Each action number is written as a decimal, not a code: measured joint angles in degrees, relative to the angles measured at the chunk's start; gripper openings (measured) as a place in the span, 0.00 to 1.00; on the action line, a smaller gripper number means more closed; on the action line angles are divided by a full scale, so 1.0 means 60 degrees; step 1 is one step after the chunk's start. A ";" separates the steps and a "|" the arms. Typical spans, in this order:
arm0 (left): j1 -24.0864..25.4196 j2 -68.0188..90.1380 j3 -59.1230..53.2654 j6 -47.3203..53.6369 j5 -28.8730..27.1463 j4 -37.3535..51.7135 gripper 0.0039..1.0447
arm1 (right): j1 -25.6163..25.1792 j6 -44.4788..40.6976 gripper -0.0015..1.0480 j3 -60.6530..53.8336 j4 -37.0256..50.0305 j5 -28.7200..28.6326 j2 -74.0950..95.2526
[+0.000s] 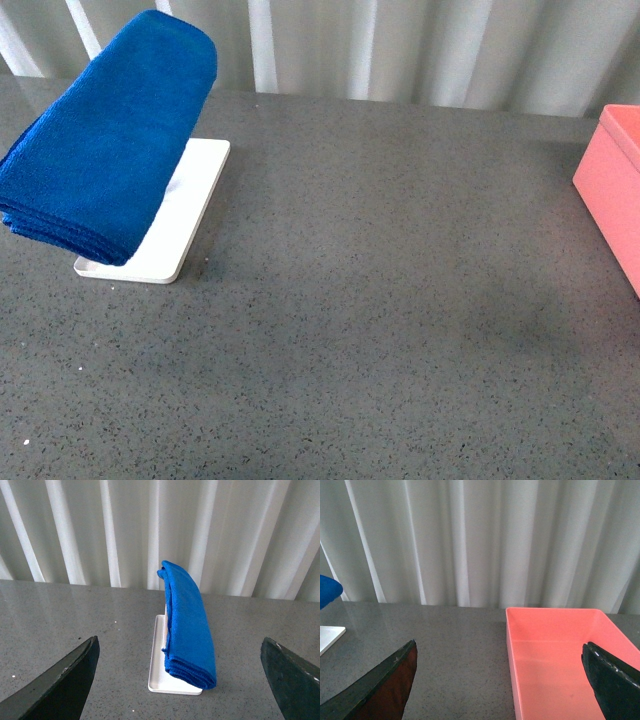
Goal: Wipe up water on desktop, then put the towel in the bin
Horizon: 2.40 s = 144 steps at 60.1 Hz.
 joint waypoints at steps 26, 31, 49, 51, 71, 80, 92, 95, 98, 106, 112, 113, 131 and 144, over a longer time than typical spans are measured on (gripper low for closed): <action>0.0000 0.0000 0.0000 0.0000 0.0000 0.0000 0.94 | 0.0000 0.0000 0.93 0.0000 0.0004 0.0000 0.0000; 0.0000 0.0000 0.0000 0.0000 0.0000 0.0000 0.94 | 0.0000 0.0000 0.93 0.0000 0.0000 0.0000 0.0000; 0.0000 0.0000 0.0000 0.0000 0.0000 0.0000 0.94 | 0.0000 0.0000 0.93 0.0000 0.0004 -0.0004 0.0000; 0.0000 0.0000 0.0000 0.0000 0.0000 0.0000 0.94 | 0.0000 0.0000 0.93 0.0000 0.0004 0.0000 0.0000; 0.0000 0.0000 0.0000 0.0000 0.0000 0.0000 0.94 | 0.0000 0.0000 0.93 0.0000 0.0004 -0.0004 0.0000; 0.0000 0.0000 0.0000 0.0000 0.0000 0.0000 0.94 | 0.0000 0.0000 0.93 0.0000 0.0004 0.0000 0.0000; -0.0135 0.0251 0.0171 -0.0401 -0.0514 -0.0601 0.94 | 0.0000 0.0000 0.93 0.0000 0.0004 0.0000 0.0000; -0.0193 0.0812 0.0495 -0.1071 -0.0871 -0.1657 0.94 | 0.0000 0.0004 0.93 0.0000 0.0004 0.0000 0.0000; -0.0044 0.1220 0.0535 -0.1654 -0.0754 -0.2127 0.94 | 0.0000 0.0004 0.93 0.0000 0.0004 0.0000 -0.0004; 0.0594 0.2382 0.0685 -0.2200 0.0175 -0.1264 0.94 | 0.0000 0.0007 0.93 0.0000 0.0000 0.0007 0.0000; 0.0820 0.4626 0.1647 -0.1876 0.1271 0.0448 0.94 | 0.0000 0.0007 0.93 0.0000 0.0000 0.0000 0.0000; 0.0827 0.5107 0.1905 -0.1785 0.1523 0.0699 0.94 | 0.0000 0.0007 0.93 0.0000 0.0000 0.0000 0.0000; -0.0153 1.1486 0.6342 -0.0379 0.2688 0.0925 0.94 | 0.0000 0.0007 0.93 0.0000 0.0000 -0.0004 -0.0004; -0.0703 1.4331 0.8805 0.0430 0.2488 -0.0127 0.94 | 0.0000 0.0007 0.93 0.0000 0.0000 -0.0004 -0.0004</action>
